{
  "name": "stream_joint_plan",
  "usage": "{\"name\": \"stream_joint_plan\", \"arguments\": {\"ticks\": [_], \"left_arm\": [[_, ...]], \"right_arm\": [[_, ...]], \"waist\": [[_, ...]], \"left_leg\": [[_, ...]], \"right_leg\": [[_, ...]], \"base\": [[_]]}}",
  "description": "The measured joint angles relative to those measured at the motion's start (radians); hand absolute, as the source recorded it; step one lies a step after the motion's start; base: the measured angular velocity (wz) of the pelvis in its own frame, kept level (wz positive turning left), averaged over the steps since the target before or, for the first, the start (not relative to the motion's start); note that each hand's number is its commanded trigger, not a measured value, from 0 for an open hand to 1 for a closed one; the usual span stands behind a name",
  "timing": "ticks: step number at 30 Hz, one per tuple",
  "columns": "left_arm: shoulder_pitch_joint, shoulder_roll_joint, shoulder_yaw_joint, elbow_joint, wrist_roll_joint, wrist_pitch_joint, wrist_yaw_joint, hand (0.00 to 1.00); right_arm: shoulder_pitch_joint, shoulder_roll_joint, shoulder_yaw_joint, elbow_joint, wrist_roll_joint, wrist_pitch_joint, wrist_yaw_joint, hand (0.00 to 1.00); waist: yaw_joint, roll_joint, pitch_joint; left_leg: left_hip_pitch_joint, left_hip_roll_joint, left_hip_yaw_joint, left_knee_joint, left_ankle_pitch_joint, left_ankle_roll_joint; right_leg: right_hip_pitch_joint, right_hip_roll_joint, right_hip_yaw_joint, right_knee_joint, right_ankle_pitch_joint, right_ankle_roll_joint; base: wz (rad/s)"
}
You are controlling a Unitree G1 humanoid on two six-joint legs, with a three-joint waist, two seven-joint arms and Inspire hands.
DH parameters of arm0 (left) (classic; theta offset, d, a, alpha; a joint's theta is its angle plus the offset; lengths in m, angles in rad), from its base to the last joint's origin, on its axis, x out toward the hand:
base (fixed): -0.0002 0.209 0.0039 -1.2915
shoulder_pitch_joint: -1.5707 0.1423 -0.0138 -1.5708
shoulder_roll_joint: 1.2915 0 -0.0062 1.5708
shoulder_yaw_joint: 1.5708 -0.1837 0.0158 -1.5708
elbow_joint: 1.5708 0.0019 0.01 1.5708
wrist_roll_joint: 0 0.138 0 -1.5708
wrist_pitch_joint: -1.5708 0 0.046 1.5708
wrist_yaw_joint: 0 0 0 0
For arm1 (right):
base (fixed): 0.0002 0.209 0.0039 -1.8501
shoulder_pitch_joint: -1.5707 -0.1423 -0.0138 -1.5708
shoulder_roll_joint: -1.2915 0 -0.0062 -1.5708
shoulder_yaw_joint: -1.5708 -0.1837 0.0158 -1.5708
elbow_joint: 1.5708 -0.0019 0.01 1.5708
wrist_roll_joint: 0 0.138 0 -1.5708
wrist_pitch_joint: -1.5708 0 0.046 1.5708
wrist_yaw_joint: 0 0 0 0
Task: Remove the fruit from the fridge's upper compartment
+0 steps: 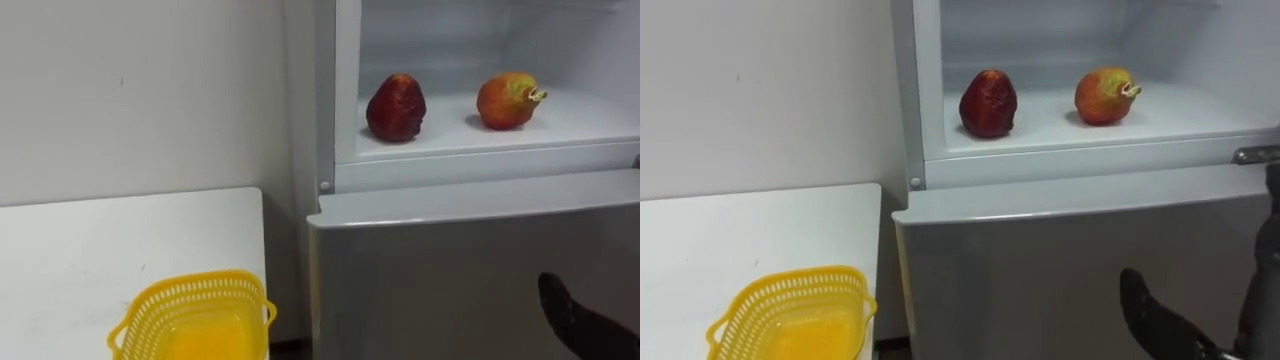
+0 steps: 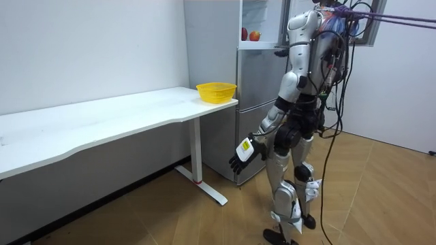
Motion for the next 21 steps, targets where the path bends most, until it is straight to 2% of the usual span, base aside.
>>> {"name": "stream_joint_plan", "arguments": {"ticks": [2,4,8,12,14,21], "left_arm": [[0.000,0.008,-0.001,0.000,0.006,0.000,-0.006,0.00],[-0.001,0.020,-0.004,0.001,0.006,0.000,-0.016,0.00],[-0.004,0.037,-0.013,0.021,0.005,0.000,-0.017,0.00],[-0.015,0.040,-0.019,0.042,0.005,0.001,-0.020,0.00],[-0.025,0.045,-0.018,0.050,0.003,0.001,-0.032,0.00],[-0.033,0.035,0.008,0.047,0.035,0.014,-0.040,0.00]], "right_arm": [[-0.023,-0.031,-0.001,-0.025,-0.065,-0.024,-0.023,0.00],[-0.046,-0.050,-0.001,-0.029,-0.096,-0.025,-0.034,0.00],[-0.094,-0.054,0.010,-0.030,-0.107,-0.029,-0.054,0.00],[-0.124,-0.066,0.034,-0.030,-0.106,-0.044,-0.055,0.00],[-0.134,-0.076,0.034,-0.029,-0.098,-0.044,-0.049,0.00],[-0.228,-0.097,0.014,-0.029,-0.068,-0.040,-0.028,0.00]], "waist": [[0.004,-0.004,-0.0015],[0.010,-0.012,-0.0028],[0.022,-0.031,-0.0089],[0.030,-0.034,-0.0046],[0.033,-0.039,0.0013],[0.046,-0.044,-0.0001]], "left_leg": [[0.000,0.001,-0.001,0.001,0.001,-0.002],[-0.001,0.001,-0.002,0.001,0.002,-0.002],[0.000,0.002,-0.003,0.007,0.002,-0.002],[0.003,0.002,-0.007,0.007,0.002,-0.002],[0.002,0.004,-0.019,0.007,0.002,-0.003],[-0.010,0.005,-0.031,0.005,0.004,-0.006]], "right_leg": [[0.002,0.000,-0.003,-0.004,0.000,0.000],[0.003,0.001,-0.004,-0.010,0.002,-0.003],[0.006,0.001,-0.015,-0.012,0.003,-0.004],[0.013,-0.002,-0.045,-0.014,0.004,-0.005],[0.019,-0.003,-0.065,-0.015,0.004,-0.005],[0.014,-0.002,-0.081,-0.015,0.006,-0.008]], "base": [[0.00],[0.00],[0.00],[0.03],[0.13],[0.04]]}}
